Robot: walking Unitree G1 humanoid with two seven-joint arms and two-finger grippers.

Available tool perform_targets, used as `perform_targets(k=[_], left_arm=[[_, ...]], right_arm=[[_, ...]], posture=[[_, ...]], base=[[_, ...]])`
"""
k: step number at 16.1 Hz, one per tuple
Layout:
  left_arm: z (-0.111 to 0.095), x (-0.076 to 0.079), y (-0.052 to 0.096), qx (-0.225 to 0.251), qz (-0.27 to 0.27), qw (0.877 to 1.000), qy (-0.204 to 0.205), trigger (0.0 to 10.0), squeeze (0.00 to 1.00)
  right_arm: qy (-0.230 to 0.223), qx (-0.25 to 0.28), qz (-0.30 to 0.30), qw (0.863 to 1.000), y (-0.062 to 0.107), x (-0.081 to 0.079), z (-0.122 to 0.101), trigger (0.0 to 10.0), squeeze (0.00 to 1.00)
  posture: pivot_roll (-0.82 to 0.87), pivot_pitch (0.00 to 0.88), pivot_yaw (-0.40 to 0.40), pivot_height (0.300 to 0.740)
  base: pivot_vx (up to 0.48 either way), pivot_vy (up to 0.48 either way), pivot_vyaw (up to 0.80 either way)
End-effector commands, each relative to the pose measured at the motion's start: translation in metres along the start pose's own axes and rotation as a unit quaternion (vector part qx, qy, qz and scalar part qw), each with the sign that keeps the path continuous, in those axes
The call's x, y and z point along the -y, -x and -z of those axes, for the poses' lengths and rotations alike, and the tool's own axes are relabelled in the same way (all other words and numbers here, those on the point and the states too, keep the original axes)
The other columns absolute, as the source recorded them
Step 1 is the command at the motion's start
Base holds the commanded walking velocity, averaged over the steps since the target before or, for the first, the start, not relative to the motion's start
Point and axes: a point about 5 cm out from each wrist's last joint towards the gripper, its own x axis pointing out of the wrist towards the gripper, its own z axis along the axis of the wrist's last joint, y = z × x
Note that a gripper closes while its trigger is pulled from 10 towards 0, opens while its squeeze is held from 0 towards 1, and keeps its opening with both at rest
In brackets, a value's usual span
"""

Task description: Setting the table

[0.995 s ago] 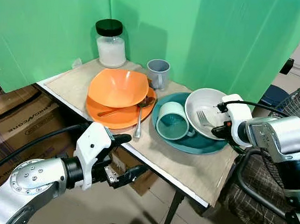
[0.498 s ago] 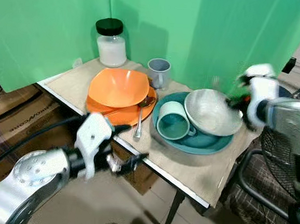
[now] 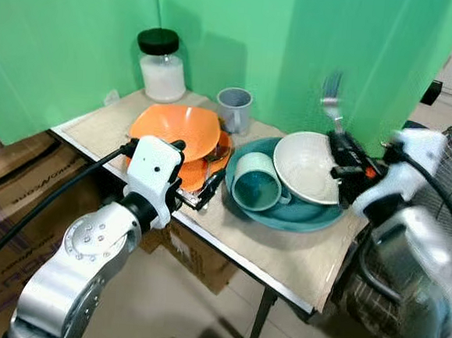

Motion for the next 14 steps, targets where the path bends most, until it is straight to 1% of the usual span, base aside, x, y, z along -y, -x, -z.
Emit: perform_targets(k=[1,2,3,4,5,6,7,10,11,12,13,14], left_arm=[[0.002,-0.003,0.000,-0.002,-0.011,1.000,-0.005,10.0,0.00],[0.001,-0.004,0.000,0.003,-0.021,1.000,-0.009,10.0,0.00],[-0.002,-0.006,-0.001,0.017,-0.048,0.999,-0.016,10.0,0.00],[-0.001,-0.008,0.001,0.015,-0.068,0.997,-0.022,10.0,0.00],[0.000,-0.009,0.001,0.012,-0.074,0.997,-0.025,10.0,0.00],[0.002,-0.011,0.003,0.008,-0.084,0.996,-0.027,10.0,0.00],[0.003,-0.016,0.007,0.009,-0.108,0.994,-0.030,10.0,0.00],[0.005,-0.021,0.007,0.003,-0.132,0.990,-0.039,10.0,0.00],[0.006,-0.022,0.006,0.006,-0.145,0.989,-0.035,10.0,0.00],[0.005,-0.023,0.006,0.011,-0.154,0.988,-0.022,10.0,0.00],[0.004,-0.022,0.005,0.019,-0.160,0.987,-0.013,10.0,0.00],[0.003,-0.024,0.005,0.026,-0.176,0.984,-0.014,10.0,0.00]], right_arm=[[0.007,0.024,0.010,1.000,0.001,0.000,-0.006,10.0,0.00],[0.005,0.032,0.014,0.999,0.002,0.000,-0.006,10.0,0.00],[0.018,0.044,0.023,0.999,0.002,-0.001,-0.006,10.0,0.00],[0.033,0.051,0.035,0.998,0.002,0.001,-0.006,10.0,0.00],[0.036,0.057,0.040,0.997,0.002,0.001,-0.006,10.0,0.00],[0.041,0.059,0.047,0.996,0.002,0.003,-0.005,10.0,0.00],[0.050,0.052,0.056,0.996,0.001,0.006,-0.001,10.0,0.00],[0.056,0.047,0.062,0.995,-0.001,0.006,0.002,10.0,0.00],[0.052,0.056,0.077,0.994,-0.003,0.006,0.002,10.0,0.00],[0.065,0.067,0.096,0.991,-0.004,0.007,0.001,10.0,0.00],[0.080,0.066,0.105,0.989,-0.005,0.007,0.003,10.0,0.00],[0.088,0.078,0.125,0.985,-0.006,0.008,0.002,10.0,0.00]], posture=[[0.05,0.000,0.065,0.740],[0.06,0.000,0.057,0.740],[0.06,0.000,0.043,0.740],[0.07,0.000,0.036,0.740],[0.07,0.000,0.034,0.740],[0.07,0.000,0.030,0.740],[0.07,0.000,0.023,0.740],[0.07,0.000,0.019,0.740],[0.07,0.000,0.018,0.740],[0.07,0.000,0.014,0.740],[0.07,0.000,0.014,0.740],[0.07,0.000,0.017,0.740]], base=[[0.000,0.000,-0.79],[0.000,0.000,-0.79],[0.000,0.000,-0.79],[0.000,0.000,-0.79],[0.000,0.000,-0.79],[0.000,0.000,-0.79],[0.000,0.000,-0.80],[0.000,0.000,-0.80],[0.000,0.000,-0.80],[0.000,0.000,-0.80],[0.000,0.000,-0.80],[0.000,0.000,-0.80]])
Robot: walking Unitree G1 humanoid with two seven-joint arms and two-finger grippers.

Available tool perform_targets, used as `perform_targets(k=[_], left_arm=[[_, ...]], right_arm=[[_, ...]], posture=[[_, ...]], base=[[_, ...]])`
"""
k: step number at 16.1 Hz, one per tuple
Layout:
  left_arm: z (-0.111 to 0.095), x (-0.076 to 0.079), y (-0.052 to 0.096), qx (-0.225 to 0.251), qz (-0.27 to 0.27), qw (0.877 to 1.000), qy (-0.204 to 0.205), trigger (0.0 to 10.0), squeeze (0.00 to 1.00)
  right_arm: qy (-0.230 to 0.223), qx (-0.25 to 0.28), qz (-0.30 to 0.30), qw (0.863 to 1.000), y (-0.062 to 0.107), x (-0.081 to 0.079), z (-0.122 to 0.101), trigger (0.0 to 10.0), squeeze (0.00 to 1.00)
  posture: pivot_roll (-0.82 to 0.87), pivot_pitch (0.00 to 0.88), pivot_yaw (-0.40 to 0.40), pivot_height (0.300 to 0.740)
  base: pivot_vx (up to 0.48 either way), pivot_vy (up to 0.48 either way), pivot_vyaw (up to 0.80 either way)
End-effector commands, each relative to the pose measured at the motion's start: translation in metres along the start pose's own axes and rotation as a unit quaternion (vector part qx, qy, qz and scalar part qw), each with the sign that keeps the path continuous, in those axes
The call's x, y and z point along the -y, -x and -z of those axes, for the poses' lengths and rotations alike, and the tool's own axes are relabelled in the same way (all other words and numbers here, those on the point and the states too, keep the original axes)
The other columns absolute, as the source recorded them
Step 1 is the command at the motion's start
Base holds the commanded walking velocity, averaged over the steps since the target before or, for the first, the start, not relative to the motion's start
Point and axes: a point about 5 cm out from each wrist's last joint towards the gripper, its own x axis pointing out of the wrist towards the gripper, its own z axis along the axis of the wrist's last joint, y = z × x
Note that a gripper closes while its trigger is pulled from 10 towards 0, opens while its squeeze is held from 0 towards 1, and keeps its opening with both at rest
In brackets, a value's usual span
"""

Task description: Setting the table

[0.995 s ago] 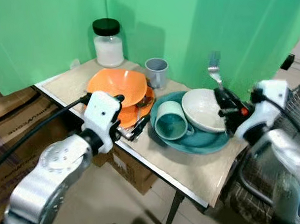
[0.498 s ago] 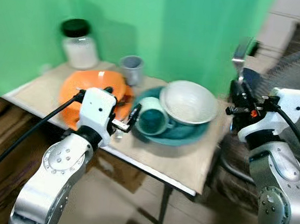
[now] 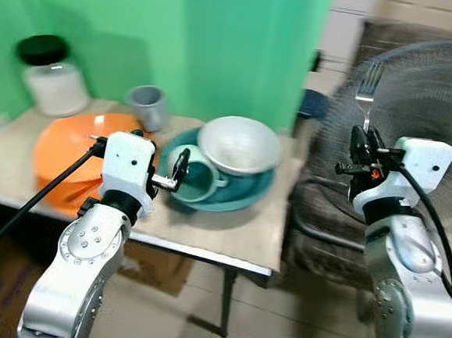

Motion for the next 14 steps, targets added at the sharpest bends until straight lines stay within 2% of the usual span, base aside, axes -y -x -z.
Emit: perform_targets(k=[1,3,6,7,8,10,11,12,14], left_arm=[[-0.003,-0.005,-0.002,0.021,-0.033,0.999,-0.005,10.0,0.00],[-0.007,-0.006,-0.003,0.044,-0.047,0.998,-0.001,10.0,0.00],[-0.009,-0.013,-0.003,0.051,-0.071,0.996,-0.002,10.0,0.00],[-0.008,-0.011,-0.004,0.036,-0.047,0.998,0.006,10.0,0.00],[-0.008,-0.011,-0.003,0.036,-0.031,0.999,-0.002,10.0,0.00],[-0.002,-0.012,-0.001,0.026,-0.030,0.999,0.000,10.0,0.00],[-0.001,-0.013,-0.001,0.024,-0.033,0.999,0.001,10.0,0.00],[0.000,-0.015,0.000,0.022,-0.040,0.999,0.002,10.0,0.00],[0.001,-0.016,0.000,0.018,-0.037,0.999,0.003,10.0,0.00]], right_arm=[[0.013,0.041,0.038,0.998,-0.004,0.000,-0.008,10.0,0.00],[0.022,0.064,0.050,0.996,-0.006,-0.004,-0.010,10.0,0.00],[0.023,0.079,0.050,0.995,-0.006,-0.006,-0.010,10.0,0.00],[0.006,0.070,0.037,0.997,-0.006,-0.009,-0.007,10.0,0.00],[-0.009,0.038,-0.004,0.999,-0.005,-0.014,-0.001,10.0,0.00],[-0.027,0.004,-0.036,0.999,0.000,-0.014,0.006,10.0,0.00],[-0.009,0.007,-0.042,0.999,0.000,-0.013,0.006,10.0,0.00],[-0.029,-0.008,-0.050,0.998,0.001,-0.013,0.009,10.0,0.00],[-0.036,0.000,-0.055,0.998,0.000,-0.014,0.007,10.0,0.00]], posture=[[0.07,0.000,0.017,0.740],[0.07,0.000,0.018,0.740],[0.07,0.000,0.020,0.740],[0.07,0.000,0.021,0.740],[0.07,0.000,0.021,0.740],[0.07,0.000,0.021,0.740],[0.07,0.000,0.021,0.740],[0.07,0.000,0.018,0.740],[0.08,0.000,0.013,0.740]], base=[[0.000,0.000,-0.80],[0.000,0.000,-0.80],[0.000,0.000,-0.80],[0.000,0.000,-0.80],[0.000,0.000,-0.80],[0.000,0.000,-0.80],[0.000,0.000,-0.80],[0.000,0.000,-0.80],[0.000,0.000,-0.80]])
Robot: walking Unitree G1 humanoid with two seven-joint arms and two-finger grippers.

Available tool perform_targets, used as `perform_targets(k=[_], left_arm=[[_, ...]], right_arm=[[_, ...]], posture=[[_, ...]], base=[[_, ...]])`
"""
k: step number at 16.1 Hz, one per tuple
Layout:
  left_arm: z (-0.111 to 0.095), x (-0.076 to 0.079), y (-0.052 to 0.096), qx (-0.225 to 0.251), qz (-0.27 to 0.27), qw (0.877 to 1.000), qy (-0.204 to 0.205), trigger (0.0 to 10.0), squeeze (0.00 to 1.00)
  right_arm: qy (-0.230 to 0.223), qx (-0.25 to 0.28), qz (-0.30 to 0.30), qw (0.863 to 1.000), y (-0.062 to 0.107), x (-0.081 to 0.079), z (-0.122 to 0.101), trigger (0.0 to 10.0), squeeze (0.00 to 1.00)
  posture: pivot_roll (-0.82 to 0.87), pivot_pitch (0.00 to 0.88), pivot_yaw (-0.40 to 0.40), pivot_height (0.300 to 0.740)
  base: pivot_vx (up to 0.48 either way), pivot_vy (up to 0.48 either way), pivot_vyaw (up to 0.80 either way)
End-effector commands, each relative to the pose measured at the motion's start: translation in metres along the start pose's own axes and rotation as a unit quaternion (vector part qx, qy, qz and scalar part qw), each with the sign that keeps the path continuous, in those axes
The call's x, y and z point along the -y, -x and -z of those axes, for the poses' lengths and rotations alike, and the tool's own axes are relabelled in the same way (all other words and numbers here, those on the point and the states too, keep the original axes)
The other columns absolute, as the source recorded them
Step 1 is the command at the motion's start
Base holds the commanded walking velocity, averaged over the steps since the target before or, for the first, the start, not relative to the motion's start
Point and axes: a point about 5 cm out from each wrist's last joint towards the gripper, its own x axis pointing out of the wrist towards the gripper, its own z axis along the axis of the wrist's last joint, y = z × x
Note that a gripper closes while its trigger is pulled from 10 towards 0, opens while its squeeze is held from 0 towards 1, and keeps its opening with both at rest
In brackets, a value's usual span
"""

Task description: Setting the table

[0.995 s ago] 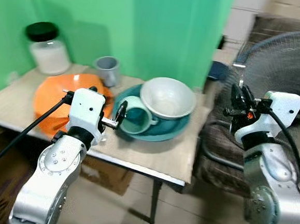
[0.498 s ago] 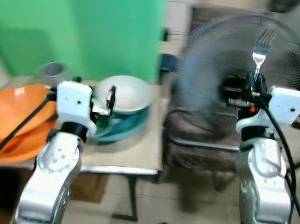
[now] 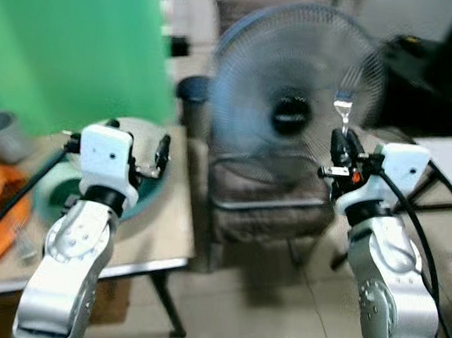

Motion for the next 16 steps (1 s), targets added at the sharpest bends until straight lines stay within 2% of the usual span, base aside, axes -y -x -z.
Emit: perform_targets(k=[1,3,5,9,12,16], left_arm=[[0.002,0.002,0.000,-0.007,0.010,1.000,0.001,10.0,0.00],[0.002,0.002,0.000,-0.004,0.012,1.000,0.005,10.0,0.00],[0.001,0.003,0.000,-0.002,0.019,1.000,0.014,10.0,0.00],[0.003,0.003,-0.001,-0.006,0.021,1.000,0.016,10.0,0.00],[0.004,0.003,-0.002,-0.009,0.025,1.000,0.016,10.0,0.00],[0.004,0.003,-0.003,-0.007,0.029,0.999,0.015,10.0,0.00]], right_arm=[[-0.001,0.013,0.008,1.000,0.000,0.003,-0.004,10.0,0.00],[0.003,0.003,0.020,1.000,0.000,0.005,-0.003,10.0,0.00],[-0.021,-0.031,0.025,0.999,0.002,0.010,0.004,10.0,0.00],[-0.007,-0.051,0.015,0.999,0.001,0.009,0.010,10.0,0.00],[-0.020,-0.062,0.012,0.998,0.001,0.006,0.011,10.0,0.00],[-0.026,-0.066,0.018,0.997,0.000,0.008,0.012,10.0,0.00]], posture=[[0.08,0.000,0.013,0.740],[0.08,0.000,0.011,0.740],[0.07,0.000,0.012,0.740],[0.07,0.000,0.010,0.740],[0.07,0.000,0.008,0.740],[0.07,0.000,0.009,0.740]], base=[[0.000,0.000,-0.80],[0.000,0.000,-0.80],[0.281,0.000,-0.80],[0.357,0.000,0.00],[0.401,0.000,0.00],[0.427,0.000,-0.80]])
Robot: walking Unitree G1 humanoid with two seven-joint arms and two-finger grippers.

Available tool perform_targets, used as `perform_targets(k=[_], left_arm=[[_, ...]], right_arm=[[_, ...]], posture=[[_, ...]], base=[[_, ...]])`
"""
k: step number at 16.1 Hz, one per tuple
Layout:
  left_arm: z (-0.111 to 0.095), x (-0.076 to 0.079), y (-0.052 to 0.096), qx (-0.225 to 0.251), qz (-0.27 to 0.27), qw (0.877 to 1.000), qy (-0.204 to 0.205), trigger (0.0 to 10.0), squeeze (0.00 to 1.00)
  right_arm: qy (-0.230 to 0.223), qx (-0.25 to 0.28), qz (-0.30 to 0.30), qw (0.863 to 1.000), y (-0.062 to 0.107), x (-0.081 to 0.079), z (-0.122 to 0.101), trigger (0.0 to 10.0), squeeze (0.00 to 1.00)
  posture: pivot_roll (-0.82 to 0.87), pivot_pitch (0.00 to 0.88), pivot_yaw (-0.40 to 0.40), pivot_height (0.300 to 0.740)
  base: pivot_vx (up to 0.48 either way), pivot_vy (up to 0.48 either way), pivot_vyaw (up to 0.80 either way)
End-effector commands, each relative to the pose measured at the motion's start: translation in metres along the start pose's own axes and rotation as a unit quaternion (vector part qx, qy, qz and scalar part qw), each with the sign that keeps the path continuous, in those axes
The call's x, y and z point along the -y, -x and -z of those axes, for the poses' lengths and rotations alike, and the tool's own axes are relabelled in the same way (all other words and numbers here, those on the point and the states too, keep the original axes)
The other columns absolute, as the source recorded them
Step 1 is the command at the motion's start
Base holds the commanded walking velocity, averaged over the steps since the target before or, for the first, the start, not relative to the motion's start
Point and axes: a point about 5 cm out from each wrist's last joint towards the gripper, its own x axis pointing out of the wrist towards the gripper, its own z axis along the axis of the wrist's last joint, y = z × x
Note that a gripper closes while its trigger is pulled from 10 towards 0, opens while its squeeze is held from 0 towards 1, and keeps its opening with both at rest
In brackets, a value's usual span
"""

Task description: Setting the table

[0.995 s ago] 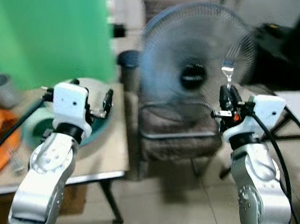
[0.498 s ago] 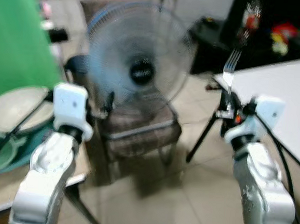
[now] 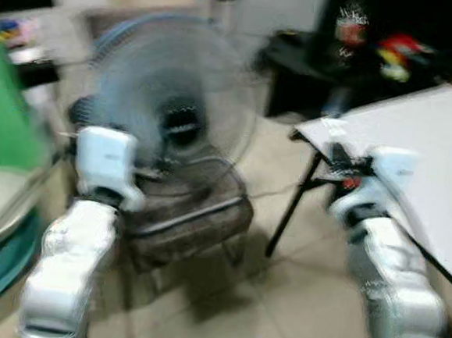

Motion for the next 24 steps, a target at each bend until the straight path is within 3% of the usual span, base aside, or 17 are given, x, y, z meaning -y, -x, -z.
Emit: perform_targets(k=[1,16,20,24], left_arm=[[-0.003,-0.009,0.001,0.004,-0.012,1.000,-0.010,10.0,0.00],[-0.002,-0.008,-0.002,0.001,0.005,1.000,-0.015,10.0,0.00],[-0.001,-0.006,-0.005,-0.002,0.007,1.000,-0.018,10.0,0.00],[-0.002,-0.005,-0.007,0.000,0.013,1.000,-0.021,10.0,0.00]], right_arm=[[-0.011,0.006,-0.015,1.000,-0.001,-0.009,-0.003,10.0,0.00],[-0.022,-0.006,-0.001,1.000,-0.002,-0.006,-0.002,10.0,0.00],[-0.008,-0.022,0.000,1.000,0.001,-0.006,0.002,10.0,0.00],[-0.017,-0.043,0.004,0.999,0.002,-0.005,0.008,10.0,0.00]], posture=[[0.07,0.000,0.010,0.740],[0.06,0.000,0.027,0.740],[0.06,0.000,0.032,0.740],[0.06,0.000,0.039,0.740]], base=[[0.424,0.000,-0.80],[0.425,0.000,-0.78],[0.400,0.000,0.00],[0.000,0.067,0.00]])
